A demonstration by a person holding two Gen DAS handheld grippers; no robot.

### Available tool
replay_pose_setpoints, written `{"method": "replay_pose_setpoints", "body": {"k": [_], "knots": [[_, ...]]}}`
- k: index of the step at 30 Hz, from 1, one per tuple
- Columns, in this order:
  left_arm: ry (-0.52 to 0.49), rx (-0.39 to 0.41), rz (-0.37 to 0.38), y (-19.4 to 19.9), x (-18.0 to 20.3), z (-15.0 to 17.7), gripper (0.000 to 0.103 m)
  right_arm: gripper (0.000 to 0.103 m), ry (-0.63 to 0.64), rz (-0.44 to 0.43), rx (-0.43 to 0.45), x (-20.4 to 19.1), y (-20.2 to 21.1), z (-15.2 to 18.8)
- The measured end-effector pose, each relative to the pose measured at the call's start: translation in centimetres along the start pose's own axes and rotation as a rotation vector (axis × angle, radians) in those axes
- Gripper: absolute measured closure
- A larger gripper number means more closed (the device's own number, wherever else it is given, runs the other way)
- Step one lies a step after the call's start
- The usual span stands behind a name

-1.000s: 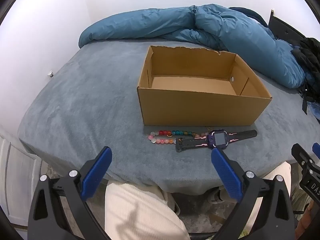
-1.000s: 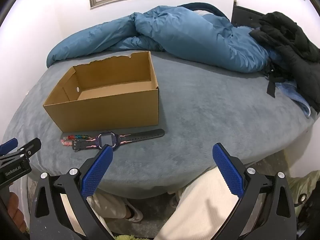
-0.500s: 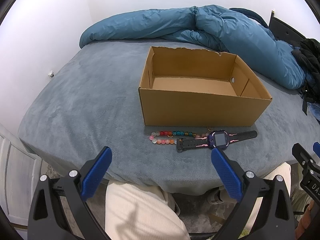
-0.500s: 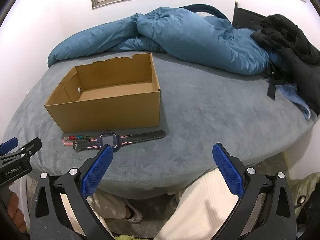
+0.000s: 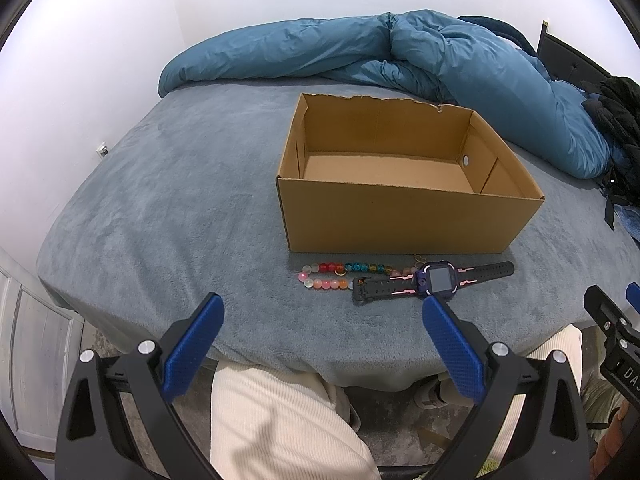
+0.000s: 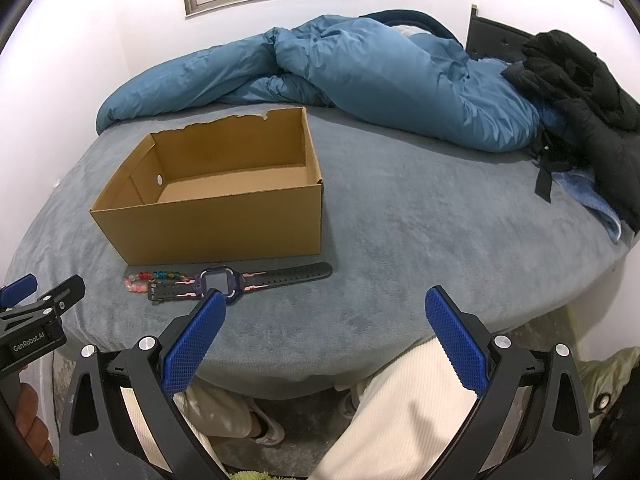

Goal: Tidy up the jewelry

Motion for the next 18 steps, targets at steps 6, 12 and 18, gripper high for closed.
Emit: {"method": "replay_pose_setpoints", "body": {"k": [6, 12, 18], "knots": [[0.001, 0.001, 0.000, 0.09, -0.06, -0.20, 0.006, 0.007, 0.005, 0.000, 0.002, -0.27, -0.06, -0.18], [0.000, 0.003, 0.000, 0.14, -0.06, -0.16, 0.006, 0.007, 0.005, 0.000, 0.002, -0.28, -0.08, -0.16], [0.001, 0.003, 0.000, 0.14, -0.06, -0.14, 0.006, 0.007, 0.004, -0.001, 0.001, -0.27, -0.07, -0.05]]}}
Point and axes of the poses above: each gripper's, at about its wrist camera, not at the fingertips, and y roughly against the way its jaws point, x to its right, z to its underside, the point moved 1 cm from there along -y, roughly the way its jaws point, and after that the axes turned 9 degrees about -z, right-handed, at the moved point
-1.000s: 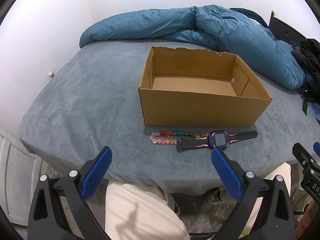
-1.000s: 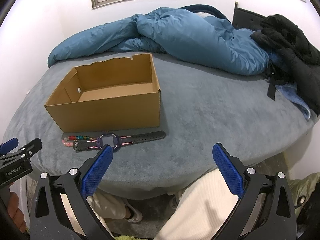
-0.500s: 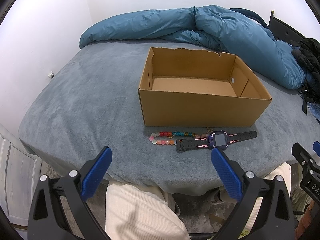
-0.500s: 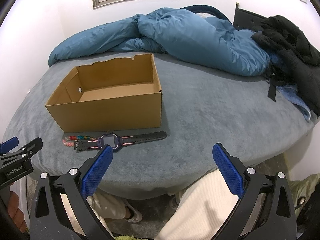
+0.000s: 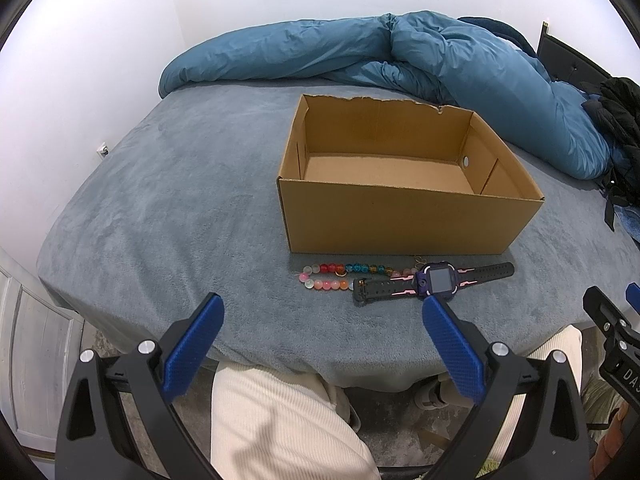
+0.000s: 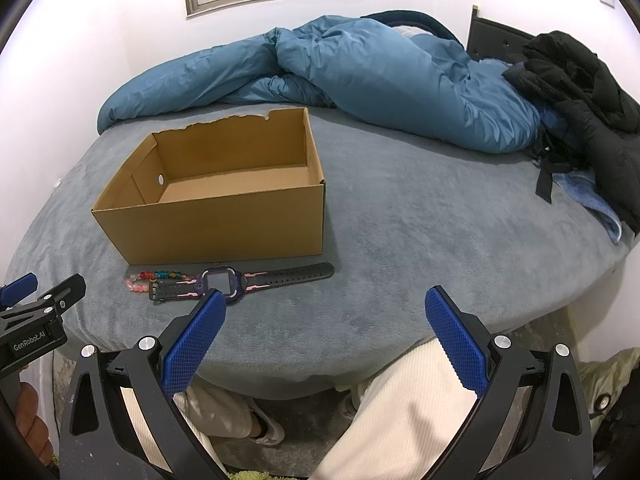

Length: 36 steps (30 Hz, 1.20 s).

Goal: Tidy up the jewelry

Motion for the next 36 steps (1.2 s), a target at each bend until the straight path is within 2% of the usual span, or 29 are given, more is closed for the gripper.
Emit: {"method": "replay_pose_setpoints", "body": {"k": [24, 31, 36], "knots": [[0.001, -0.005, 0.001, -0.3, 0.1, 0.1, 0.006, 0.007, -0.002, 0.003, -0.007, 0.1, -0.5, 0.2], [0.020, -0.029, 0.007, -1.8, -0.4, 0.2, 0.006, 0.007, 0.007, 0.015, -0.024, -0.1, -1.3, 0.5], [0.027, -0.023, 0.039, -3.3, -0.7, 0.2, 0.006, 0.007, 0.019, 0.022, -0.046, -0.4, -2.6, 0.6]]}}
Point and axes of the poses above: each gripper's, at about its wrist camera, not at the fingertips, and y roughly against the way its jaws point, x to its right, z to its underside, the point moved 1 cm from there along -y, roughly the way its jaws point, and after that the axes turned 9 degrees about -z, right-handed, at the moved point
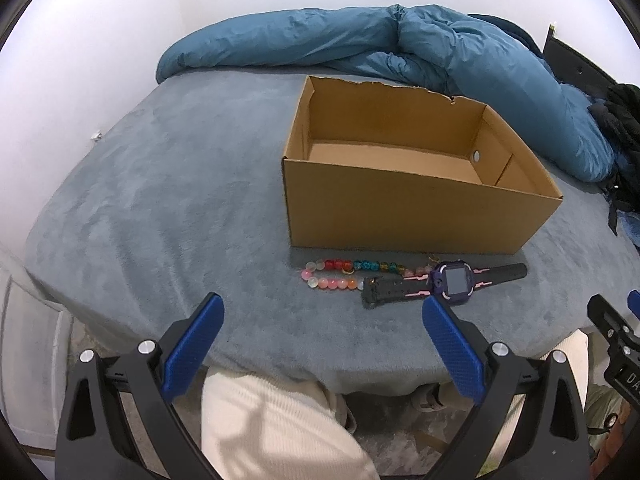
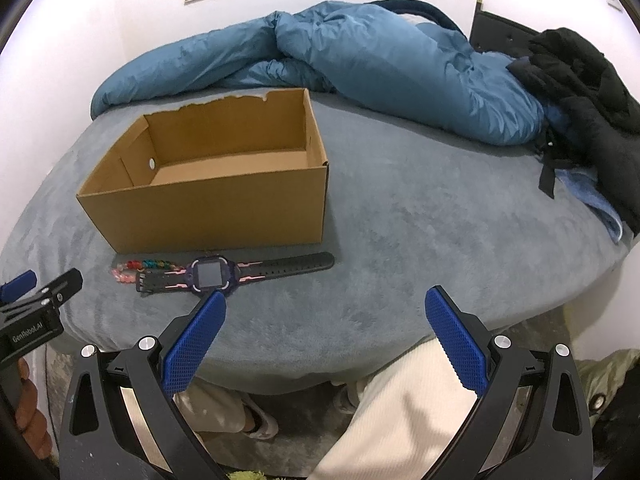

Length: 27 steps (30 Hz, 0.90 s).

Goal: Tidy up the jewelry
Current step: 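Lower the left tool to the purple watch strap and close on it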

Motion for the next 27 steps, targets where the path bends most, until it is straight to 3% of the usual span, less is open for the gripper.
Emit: {"method": "replay_pose_setpoints", "body": {"k": [9, 16, 19, 21, 27], "knots": [[-0.014, 0.001, 0.202, -5.1, 0.9, -0.2, 0.006, 0.007, -0.021, -0.017, -0.009, 1.4, -3.4, -0.9], [0.085, -0.118, 0.372, -9.6, 0.8, 0.1, 0.006, 0.017, -0.048, -0.103, -0.027, 2.8, -6.8, -1.9], [0.164, -0.151, 0.387, -10.6, 0.0, 0.4, 0.006, 0.022, -0.057, -0.144, -0.043, 3.1, -8.4, -2.1], [0.188, -0.130, 0.397, -10.6, -0.4, 0.6, 0.006, 0.027, -0.073, -0.167, -0.064, 3.3, -9.6, -1.9], [0.031, -0.057, 0.315, -9.1, 1.5, 1.0, 0.006, 0.040, -0.089, -0.184, -0.106, 3.9, -12.6, -1.7]]}}
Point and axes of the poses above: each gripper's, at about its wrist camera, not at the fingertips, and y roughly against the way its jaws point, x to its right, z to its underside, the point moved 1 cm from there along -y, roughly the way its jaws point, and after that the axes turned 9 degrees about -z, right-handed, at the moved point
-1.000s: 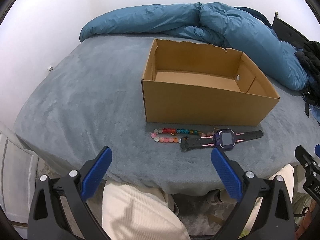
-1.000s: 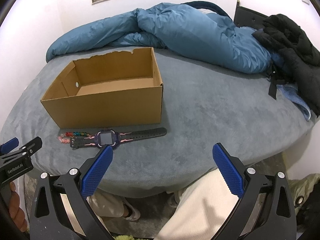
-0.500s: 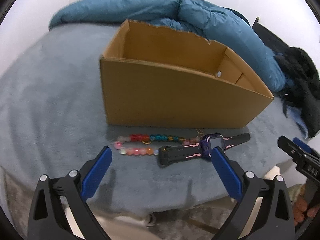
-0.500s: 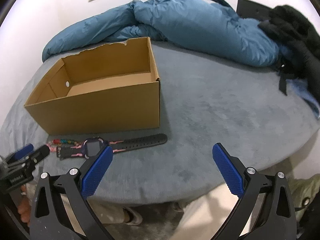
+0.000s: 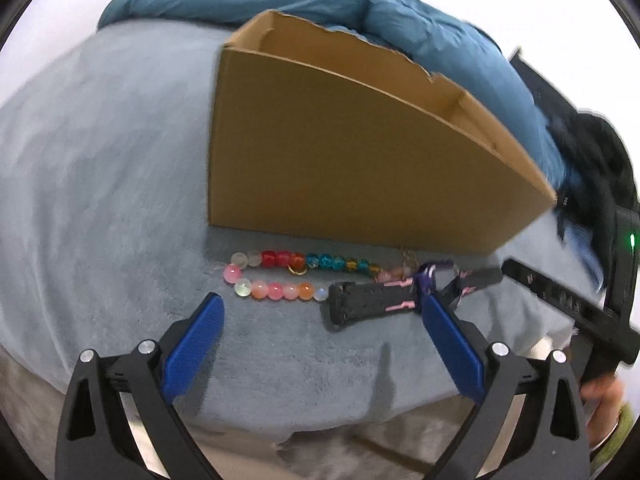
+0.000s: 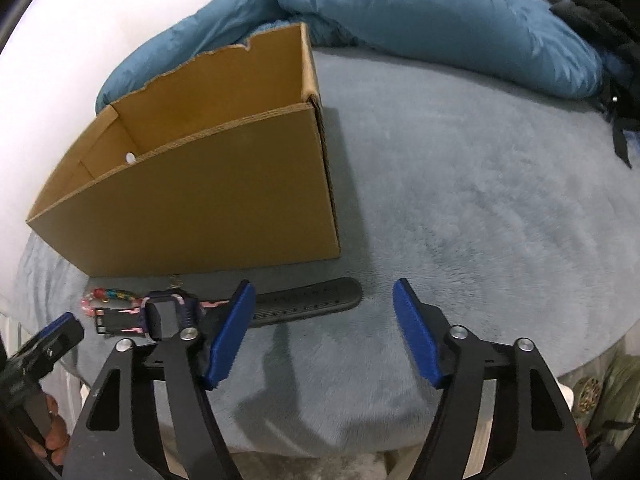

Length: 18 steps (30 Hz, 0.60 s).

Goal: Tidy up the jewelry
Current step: 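Lower the left tool to the purple watch strap and close on it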

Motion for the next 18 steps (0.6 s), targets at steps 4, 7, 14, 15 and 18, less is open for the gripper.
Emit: {"method": "replay_pose_setpoints", "body": {"k": [4, 7, 14, 15, 18], "knots": [[-0.079, 0.021, -0.030, 0.0, 1.2, -0.1, 0.007, 0.048, -0.011, -0.013, -0.015, 0.4, -1.3, 0.1], [-0.114, 0.020, -0.037, -0.5, 1.7, -0.1, 0.016, 0.052, -0.023, -0.019, -0.023, 0.7, -2.1, 0.3], [-0.092, -0.032, -0.028, -2.0, 1.1, -0.1, 0.045, 0.054, -0.046, -0.058, -0.013, 1.3, -2.7, 0.6], [-0.094, -0.041, -0.025, -2.2, 1.1, -0.1, 0.047, 0.055, -0.058, -0.069, -0.014, 1.5, -2.8, 0.7], [-0.099, -0.048, -0.027, -2.0, 1.2, 0.0, 0.053, 0.055, -0.078, -0.090, -0.010, 1.9, -2.8, 0.6]]}}
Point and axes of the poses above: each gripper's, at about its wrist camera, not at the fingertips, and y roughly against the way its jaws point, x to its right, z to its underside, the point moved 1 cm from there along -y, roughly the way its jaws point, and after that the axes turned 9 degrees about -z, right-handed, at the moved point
